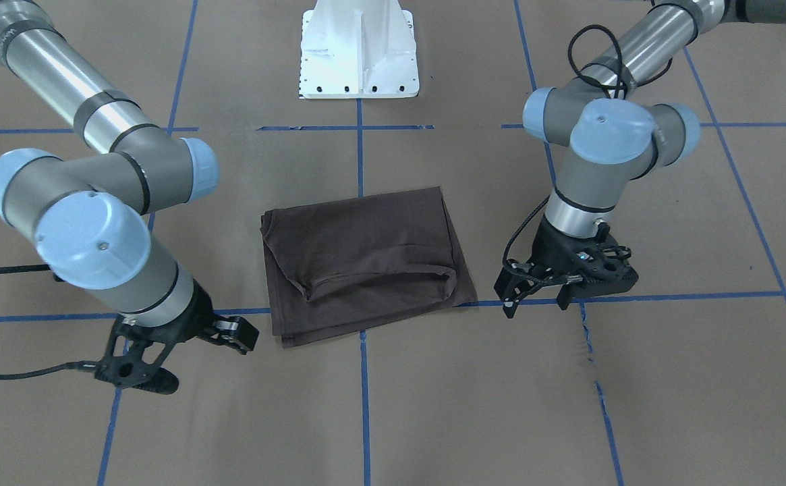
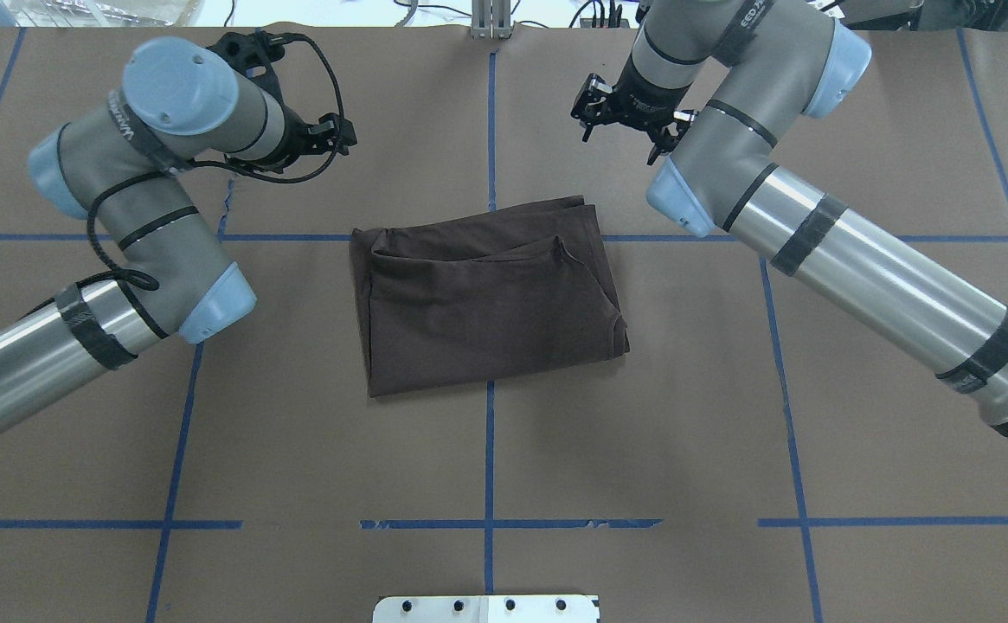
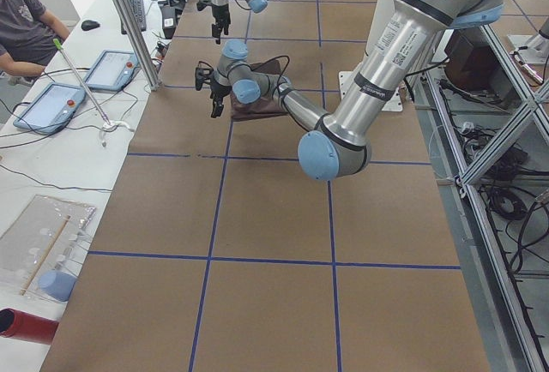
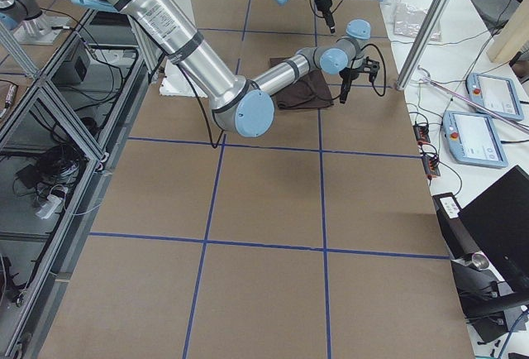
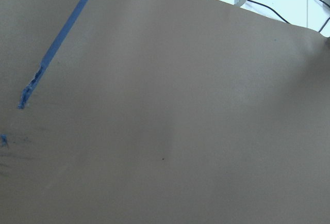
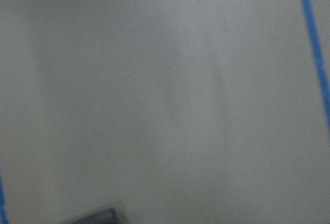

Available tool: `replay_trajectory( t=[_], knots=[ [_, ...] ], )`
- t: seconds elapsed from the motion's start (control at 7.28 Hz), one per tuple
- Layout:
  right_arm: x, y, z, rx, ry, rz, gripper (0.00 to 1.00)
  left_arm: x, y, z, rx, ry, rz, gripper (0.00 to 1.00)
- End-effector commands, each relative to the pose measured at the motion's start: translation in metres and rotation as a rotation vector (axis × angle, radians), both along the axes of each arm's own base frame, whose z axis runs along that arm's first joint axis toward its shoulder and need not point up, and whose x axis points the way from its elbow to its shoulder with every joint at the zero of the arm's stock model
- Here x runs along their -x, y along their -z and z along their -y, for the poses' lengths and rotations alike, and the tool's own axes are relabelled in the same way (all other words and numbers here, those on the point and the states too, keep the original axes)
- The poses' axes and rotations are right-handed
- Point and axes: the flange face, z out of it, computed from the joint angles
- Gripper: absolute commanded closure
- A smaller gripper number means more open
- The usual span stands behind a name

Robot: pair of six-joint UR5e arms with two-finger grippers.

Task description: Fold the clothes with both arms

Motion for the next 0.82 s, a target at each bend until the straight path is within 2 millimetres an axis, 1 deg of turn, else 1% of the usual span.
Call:
replay_trajectory(
  t=[0.0,0.14,0.27,0.41,0.55,0.69],
  knots=[
    [-0.127,-0.083,-0.004,-0.13,0.148,-0.112,0.0,0.115,-0.051,-0.003,-0.115,-0.122,0.117,0.0],
    [-0.194,-0.128,-0.012,-0.169,0.176,-0.138,0.0,0.174,-0.085,0.004,-0.151,-0.19,0.186,0.0],
    [-0.248,-0.179,-0.04,-0.188,0.237,-0.113,0.0,0.251,-0.12,0.008,-0.204,-0.288,0.26,0.0],
    [-0.308,-0.228,-0.066,-0.191,0.267,-0.068,0.0,0.317,-0.145,0.008,-0.274,-0.415,0.325,0.0],
    [-0.36,-0.281,-0.105,-0.211,0.308,-0.04,0.0,0.367,-0.166,0.003,-0.312,-0.512,0.4,0.0],
    [-0.378,-0.303,-0.139,-0.211,0.311,-0.04,0.0,0.388,-0.188,-0.025,-0.301,-0.516,0.399,0.0]
  ],
)
